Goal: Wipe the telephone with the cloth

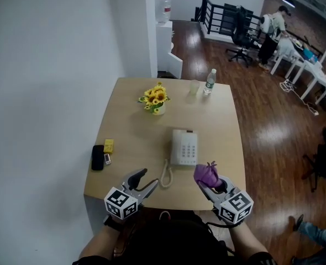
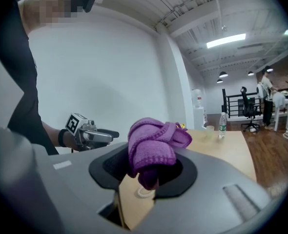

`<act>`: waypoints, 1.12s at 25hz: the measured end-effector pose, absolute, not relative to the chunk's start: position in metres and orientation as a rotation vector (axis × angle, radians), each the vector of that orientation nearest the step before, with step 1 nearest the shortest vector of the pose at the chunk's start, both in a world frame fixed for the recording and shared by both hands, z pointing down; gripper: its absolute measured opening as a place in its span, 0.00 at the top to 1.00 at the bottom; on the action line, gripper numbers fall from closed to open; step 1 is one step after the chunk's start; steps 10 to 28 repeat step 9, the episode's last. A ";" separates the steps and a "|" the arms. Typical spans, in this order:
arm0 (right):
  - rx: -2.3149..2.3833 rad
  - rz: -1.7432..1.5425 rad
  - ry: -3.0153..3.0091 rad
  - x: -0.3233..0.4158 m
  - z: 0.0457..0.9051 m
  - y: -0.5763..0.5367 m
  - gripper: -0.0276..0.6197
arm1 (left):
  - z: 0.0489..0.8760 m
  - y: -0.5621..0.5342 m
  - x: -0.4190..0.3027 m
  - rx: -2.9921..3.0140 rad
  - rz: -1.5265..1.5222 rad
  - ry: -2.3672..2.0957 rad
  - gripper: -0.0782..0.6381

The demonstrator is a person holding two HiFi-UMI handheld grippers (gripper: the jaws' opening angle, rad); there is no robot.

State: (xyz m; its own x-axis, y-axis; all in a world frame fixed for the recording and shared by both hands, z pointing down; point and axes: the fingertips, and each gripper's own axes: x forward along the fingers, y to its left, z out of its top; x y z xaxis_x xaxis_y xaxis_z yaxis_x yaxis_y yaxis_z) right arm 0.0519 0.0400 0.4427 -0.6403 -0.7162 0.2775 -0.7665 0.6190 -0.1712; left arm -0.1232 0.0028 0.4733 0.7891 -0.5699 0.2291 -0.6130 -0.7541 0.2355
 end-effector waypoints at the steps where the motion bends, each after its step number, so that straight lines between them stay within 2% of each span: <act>1: 1.234 0.407 -2.659 0.050 0.442 0.044 0.74 | 0.475 0.006 -0.124 2.689 0.215 -0.906 0.56; 28: 1.253 0.406 -2.649 0.045 0.444 0.061 0.74 | 0.483 0.019 -0.128 2.697 0.209 -0.884 0.56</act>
